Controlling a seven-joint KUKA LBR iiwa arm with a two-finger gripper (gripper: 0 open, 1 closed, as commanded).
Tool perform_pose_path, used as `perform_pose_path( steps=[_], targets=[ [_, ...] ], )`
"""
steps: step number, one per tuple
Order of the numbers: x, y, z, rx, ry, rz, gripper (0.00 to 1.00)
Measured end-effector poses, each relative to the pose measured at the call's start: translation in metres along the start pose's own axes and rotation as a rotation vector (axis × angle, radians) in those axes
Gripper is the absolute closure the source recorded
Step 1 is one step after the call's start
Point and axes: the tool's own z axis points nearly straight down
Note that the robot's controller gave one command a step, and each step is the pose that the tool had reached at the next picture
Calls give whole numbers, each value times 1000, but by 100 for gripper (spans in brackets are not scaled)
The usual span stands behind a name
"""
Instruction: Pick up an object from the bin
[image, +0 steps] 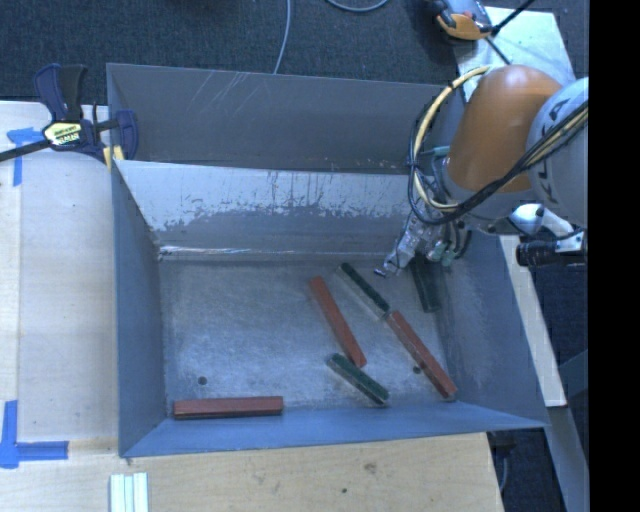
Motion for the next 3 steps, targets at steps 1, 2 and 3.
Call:
perform_pose_path(
  steps=[1, 2, 3],
  targets=[
    [0, 0, 0, 0, 0, 0, 100],
    [55, 26, 38, 1, 3, 201, 0],
    [55, 26, 38, 1, 3, 201, 0]
  ],
)
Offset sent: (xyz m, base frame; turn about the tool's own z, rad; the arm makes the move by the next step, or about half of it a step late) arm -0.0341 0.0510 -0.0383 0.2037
